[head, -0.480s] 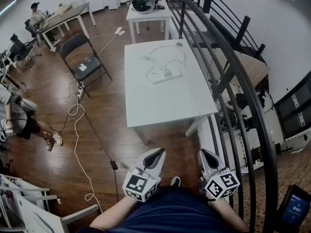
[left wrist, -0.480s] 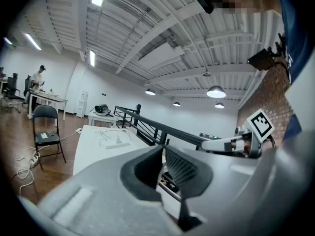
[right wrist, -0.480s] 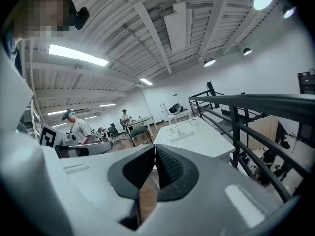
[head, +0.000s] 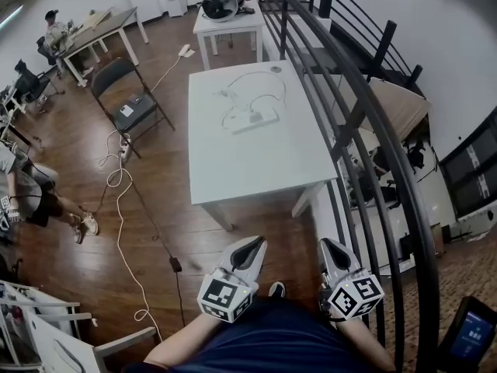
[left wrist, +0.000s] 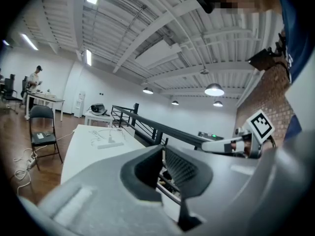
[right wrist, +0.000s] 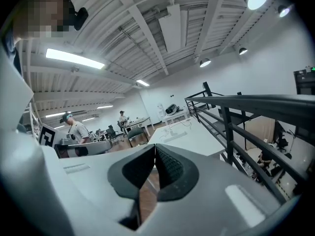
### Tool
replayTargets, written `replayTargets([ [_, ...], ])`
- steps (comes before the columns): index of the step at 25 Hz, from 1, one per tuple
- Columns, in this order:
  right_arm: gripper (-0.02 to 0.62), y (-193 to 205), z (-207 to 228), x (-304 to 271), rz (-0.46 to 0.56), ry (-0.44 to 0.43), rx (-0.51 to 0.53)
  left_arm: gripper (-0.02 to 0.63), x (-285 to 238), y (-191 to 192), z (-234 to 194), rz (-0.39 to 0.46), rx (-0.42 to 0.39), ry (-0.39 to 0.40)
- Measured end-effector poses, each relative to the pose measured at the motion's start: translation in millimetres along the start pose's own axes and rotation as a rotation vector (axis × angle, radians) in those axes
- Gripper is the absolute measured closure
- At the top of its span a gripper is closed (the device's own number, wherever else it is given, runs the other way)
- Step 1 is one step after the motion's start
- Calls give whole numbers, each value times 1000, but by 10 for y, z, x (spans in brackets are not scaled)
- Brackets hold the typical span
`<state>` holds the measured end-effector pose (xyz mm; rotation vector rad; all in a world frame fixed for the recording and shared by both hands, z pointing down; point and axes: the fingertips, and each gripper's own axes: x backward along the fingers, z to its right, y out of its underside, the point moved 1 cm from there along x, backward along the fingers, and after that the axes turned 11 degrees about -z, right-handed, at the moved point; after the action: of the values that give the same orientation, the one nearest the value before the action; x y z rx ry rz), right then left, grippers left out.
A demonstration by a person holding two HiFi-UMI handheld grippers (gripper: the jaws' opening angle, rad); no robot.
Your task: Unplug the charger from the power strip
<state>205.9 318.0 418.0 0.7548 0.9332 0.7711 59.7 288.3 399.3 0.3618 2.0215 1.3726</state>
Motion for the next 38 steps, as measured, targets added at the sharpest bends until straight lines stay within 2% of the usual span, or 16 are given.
replayTargets([
  [10, 584, -88, 232, -9, -5, -47, -7, 588, -122, -69, 118, 0, -8, -61],
  [15, 584, -134, 274, -105, -9, -79, -45, 588, -113, -149, 50, 11, -5, -96],
  [20, 584, -163, 274, -319, -21, -85, -40, 588, -108, -174, -129, 36, 8, -111],
  [24, 584, -164, 249, -585, -42, -77, -34, 588, -179, -135, -417, 30, 33, -110],
  [28, 584, -284, 264, -865, -45, -29, -24, 588, -321, -220, -798, 45, 54, -86],
  [35, 584, -577, 206, -1511, -72, 41, -34, 586, -536, -633, -1473, 119, 66, 16],
  [38, 584, -706, 139, -1837, -83, 57, -28, 564, -596, -833, -1798, 124, 81, 37],
])
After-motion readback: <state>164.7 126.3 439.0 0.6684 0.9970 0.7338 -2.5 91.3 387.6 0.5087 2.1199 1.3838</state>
